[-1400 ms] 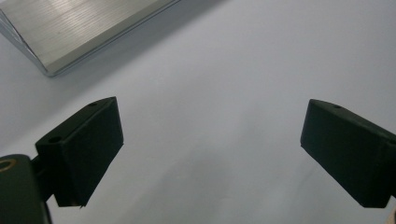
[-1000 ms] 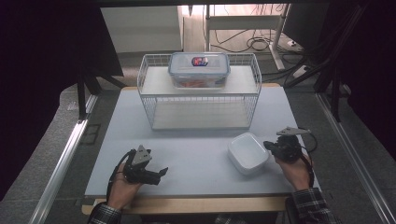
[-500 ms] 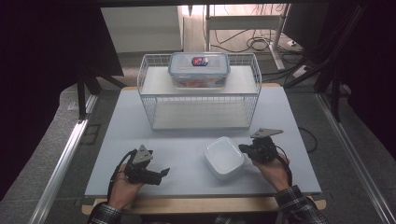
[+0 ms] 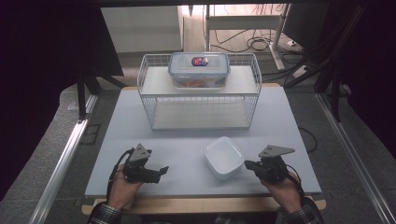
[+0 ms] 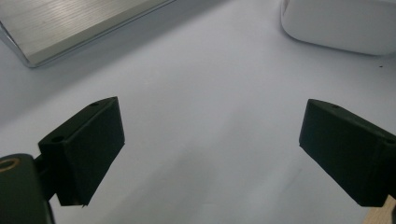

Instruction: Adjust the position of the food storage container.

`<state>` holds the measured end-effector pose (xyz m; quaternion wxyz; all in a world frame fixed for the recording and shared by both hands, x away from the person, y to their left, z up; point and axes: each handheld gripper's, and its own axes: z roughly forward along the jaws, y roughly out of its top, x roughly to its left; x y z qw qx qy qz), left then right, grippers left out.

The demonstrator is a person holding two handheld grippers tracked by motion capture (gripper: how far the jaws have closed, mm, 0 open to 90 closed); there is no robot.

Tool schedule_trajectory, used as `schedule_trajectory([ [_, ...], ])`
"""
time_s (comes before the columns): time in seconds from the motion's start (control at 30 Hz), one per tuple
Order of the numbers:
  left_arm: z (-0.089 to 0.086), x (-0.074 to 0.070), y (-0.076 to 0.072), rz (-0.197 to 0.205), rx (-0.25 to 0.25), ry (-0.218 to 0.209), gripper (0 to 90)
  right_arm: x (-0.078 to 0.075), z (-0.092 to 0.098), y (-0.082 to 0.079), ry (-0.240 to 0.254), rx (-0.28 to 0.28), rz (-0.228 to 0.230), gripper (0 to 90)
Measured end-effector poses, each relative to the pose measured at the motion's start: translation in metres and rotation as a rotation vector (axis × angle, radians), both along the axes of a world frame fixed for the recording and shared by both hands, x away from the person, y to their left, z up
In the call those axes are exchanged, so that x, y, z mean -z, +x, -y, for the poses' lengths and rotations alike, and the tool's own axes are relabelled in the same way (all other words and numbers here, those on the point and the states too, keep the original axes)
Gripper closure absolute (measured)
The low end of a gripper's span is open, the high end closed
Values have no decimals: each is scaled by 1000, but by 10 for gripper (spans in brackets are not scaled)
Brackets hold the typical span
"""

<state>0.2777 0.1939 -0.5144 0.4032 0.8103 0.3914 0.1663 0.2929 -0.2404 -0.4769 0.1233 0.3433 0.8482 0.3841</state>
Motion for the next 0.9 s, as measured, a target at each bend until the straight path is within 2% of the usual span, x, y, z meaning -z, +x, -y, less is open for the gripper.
schedule_trajectory([
  [0.1, 0, 0, 1, -3, -1, -3, 66, 7, -5, -3, -24, -27, -47, 891],
  [0.23, 2, -1, 2, -4, -2, -6, 69, 12, -9, 3, -42, -30, -61, 892],
  [0.33, 3, -1, 5, -13, -5, -21, 74, 14, -9, 14, -41, -15, -70, 892],
  [0.37, 5, -2, 7, -15, -7, -25, 74, 14, -9, 22, -34, -3, -65, 892],
  [0.43, 6, -2, 8, -17, -12, -27, 74, 13, -9, 27, -29, 0, -67, 892],
  [0.53, 9, -4, 15, -22, -54, -23, 74, 15, -12, 39, -16, 4, -75, 892],
  [0.6, 12, -5, 20, -28, -54, -44, 73, 17, -15, 46, -20, 5, -81, 891],
  [0.67, 16, -6, 26, -33, -47, -32, 78, 19, -19, 52, -27, 5, -81, 891],
  [0.7, 19, -5, 30, -32, -53, -8, 107, 19, -20, 54, -30, 6, -80, 891],
  [0.77, 24, -4, 37, -35, -49, 12, 122, 19, -23, 59, -30, 11, -73, 890],
  [0.8, 26, -4, 40, -35, -43, 22, 160, 19, -26, 63, -31, 10, -70, 891],
  [0.87, 33, -5, 45, -20, -25, 50, 266, 18, -30, 68, -32, 12, -70, 891],
  [0.9, 36, -6, 48, -16, -19, 58, 349, 19, -32, 71, -31, 8, -73, 891],
])
